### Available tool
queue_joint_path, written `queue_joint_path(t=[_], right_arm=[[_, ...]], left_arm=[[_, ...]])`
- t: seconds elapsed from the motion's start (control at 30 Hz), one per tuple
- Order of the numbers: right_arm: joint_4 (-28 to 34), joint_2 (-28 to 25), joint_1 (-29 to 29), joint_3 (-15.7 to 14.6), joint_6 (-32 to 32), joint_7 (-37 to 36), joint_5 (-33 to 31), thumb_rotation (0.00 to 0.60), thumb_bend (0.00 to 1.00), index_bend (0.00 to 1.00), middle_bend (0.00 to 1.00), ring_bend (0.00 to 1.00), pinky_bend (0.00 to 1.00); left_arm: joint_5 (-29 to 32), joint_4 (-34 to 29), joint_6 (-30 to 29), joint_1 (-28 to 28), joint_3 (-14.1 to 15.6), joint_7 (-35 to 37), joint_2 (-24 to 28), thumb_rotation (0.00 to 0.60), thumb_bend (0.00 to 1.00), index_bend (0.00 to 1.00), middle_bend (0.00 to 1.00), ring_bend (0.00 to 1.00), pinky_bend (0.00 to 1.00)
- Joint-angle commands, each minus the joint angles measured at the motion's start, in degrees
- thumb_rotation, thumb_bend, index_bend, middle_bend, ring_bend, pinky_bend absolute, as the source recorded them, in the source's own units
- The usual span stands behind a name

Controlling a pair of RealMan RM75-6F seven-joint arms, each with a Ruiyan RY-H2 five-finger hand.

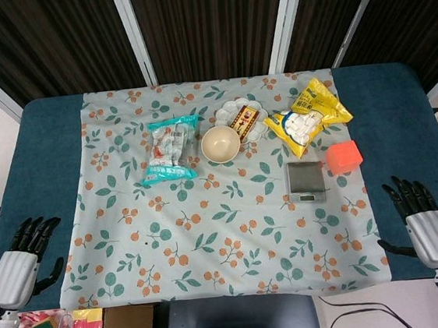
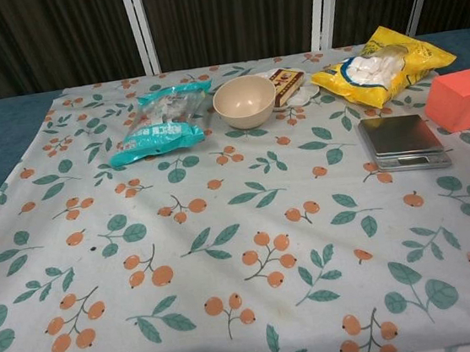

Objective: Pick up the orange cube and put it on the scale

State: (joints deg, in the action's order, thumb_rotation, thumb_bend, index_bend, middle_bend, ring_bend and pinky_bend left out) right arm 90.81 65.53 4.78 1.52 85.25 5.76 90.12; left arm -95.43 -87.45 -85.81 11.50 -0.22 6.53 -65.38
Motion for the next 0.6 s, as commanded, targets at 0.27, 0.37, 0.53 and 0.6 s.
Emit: queue_joint_path(t=[0.27, 0.37, 0.53, 0.6], right_arm=[[-1.1, 0.9, 2.1, -0.3, -2.5, 0.4, 1.9, 0.600, 0.32, 0.07, 0.00, 0.00, 0.00], [-1.4, 1.5, 4.4, 0.0, -5.7, 3.3, 2.4, 0.600, 0.45, 0.12, 0.00, 0.00, 0.00], [0.0, 2.0, 10.1, 2.1, -13.6, 8.7, 0.7, 0.600, 0.57, 0.24, 0.00, 0.00, 0.00], [0.3, 2.4, 12.5, 3.0, -17.5, 10.5, -1.0, 0.600, 0.59, 0.29, 0.00, 0.00, 0.00]], left_arm=[[-1.6, 0.5, -0.6, 0.4, 0.3, 1.5, 0.2, 0.600, 0.44, 0.07, 0.11, 0.06, 0.06], [-1.4, 0.8, 0.0, 0.8, 0.2, 1.5, 0.1, 0.600, 0.44, 0.07, 0.11, 0.06, 0.06], [-0.8, 0.8, -0.3, 0.5, 0.1, 1.9, 0.1, 0.600, 0.44, 0.06, 0.11, 0.06, 0.06], [-1.0, 1.0, -0.7, 0.5, 0.1, 2.3, 0.0, 0.600, 0.44, 0.04, 0.11, 0.06, 0.07]])
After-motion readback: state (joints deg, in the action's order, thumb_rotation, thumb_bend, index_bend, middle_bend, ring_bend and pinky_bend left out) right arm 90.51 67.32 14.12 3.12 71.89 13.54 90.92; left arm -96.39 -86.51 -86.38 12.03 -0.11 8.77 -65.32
